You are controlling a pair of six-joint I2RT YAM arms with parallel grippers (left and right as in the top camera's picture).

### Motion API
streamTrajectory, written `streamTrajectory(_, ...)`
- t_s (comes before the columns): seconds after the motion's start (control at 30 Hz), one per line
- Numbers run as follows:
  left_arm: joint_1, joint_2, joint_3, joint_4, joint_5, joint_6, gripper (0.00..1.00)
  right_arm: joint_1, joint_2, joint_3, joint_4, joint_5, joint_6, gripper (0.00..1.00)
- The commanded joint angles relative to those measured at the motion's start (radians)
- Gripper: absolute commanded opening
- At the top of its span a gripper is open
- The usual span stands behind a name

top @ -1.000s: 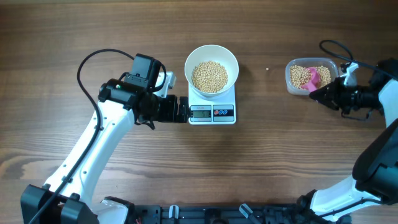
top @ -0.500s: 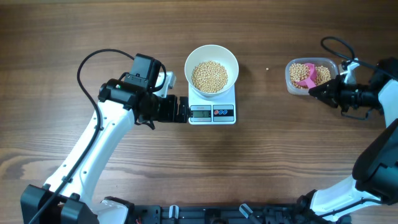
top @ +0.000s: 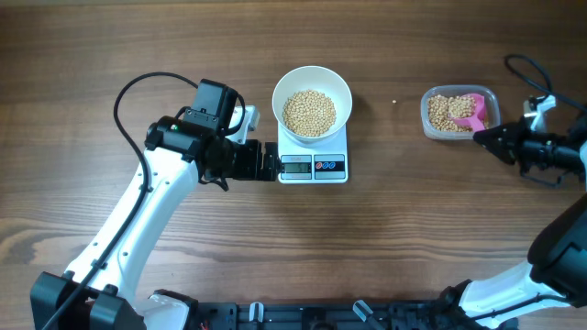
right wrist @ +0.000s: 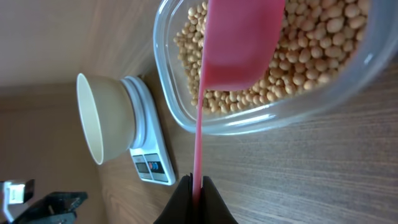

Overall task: Scoop item into bowl and weigh 150g on scale
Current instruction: 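Drag the pink scoop through the soybeans to fill it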

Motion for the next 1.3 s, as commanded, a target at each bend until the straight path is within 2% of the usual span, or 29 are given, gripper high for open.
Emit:
streamTrajectory(0.0, 0.003, 0.006, -0.002, 0.000, 0.012, 0.020, 1.00, -0.003, 0.013, -0.009, -0.020, -0.065, -0.063, 0.04)
streamTrajectory(0.27, 0.003, 0.006, -0.002, 0.000, 0.012, 0.020, 1.00, -0.018, 0.013, -0.009, -0.046, -0.109, -0.087, 0.04)
streamTrajectory(0.87, 0.003, 0.006, -0.002, 0.000, 0.012, 0.020, 1.00, -0.108, 0.013, -0.009, -0.182, -0.241, -0.244, 0.04)
streamTrajectory(1.27, 0.003, 0.006, -0.002, 0.000, 0.012, 0.020, 1.00, -0.152, 0.013, -0.009, -0.354, -0.325, -0.451, 0.04)
